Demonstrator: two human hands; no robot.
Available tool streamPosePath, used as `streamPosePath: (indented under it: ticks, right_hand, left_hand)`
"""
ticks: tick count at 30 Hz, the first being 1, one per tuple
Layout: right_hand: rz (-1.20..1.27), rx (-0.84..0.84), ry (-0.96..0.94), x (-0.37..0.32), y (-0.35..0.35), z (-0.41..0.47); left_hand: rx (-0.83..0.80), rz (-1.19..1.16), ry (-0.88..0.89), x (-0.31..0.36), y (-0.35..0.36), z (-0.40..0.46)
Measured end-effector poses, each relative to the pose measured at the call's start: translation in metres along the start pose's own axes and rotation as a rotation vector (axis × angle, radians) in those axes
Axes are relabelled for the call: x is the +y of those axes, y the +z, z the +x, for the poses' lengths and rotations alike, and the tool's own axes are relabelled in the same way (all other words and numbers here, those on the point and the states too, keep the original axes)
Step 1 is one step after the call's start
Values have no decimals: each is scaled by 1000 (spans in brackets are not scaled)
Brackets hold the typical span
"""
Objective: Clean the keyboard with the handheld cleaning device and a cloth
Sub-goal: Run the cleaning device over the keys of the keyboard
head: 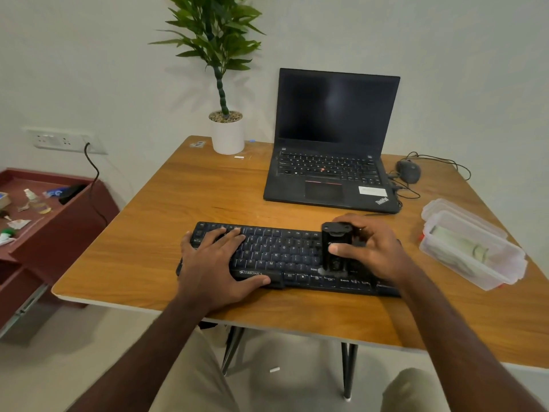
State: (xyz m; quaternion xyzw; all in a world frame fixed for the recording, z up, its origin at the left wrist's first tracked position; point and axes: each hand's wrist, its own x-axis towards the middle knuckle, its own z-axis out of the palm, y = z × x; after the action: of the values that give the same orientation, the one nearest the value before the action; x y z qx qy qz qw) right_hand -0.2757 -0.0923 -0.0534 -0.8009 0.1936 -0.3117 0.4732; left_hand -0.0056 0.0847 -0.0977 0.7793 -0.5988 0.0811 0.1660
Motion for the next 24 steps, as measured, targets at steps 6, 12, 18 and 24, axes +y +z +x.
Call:
streamPosePath:
  ticks: [6,12,18,24]
  right_hand:
    - [87,114,-15,-1,-7,-4]
    - [64,129,-69,6,21,-1]
    - [8,125,-22,3,-13,-6]
    - [36,167,-128,-9,43,25]
  left_hand:
    - [-7,12,-9,0,1,0]
    - [-15,9,-11,2,0,0]
    - [-4,4,-2,0,0,1]
    - [-3,11,-3,2,-1,2]
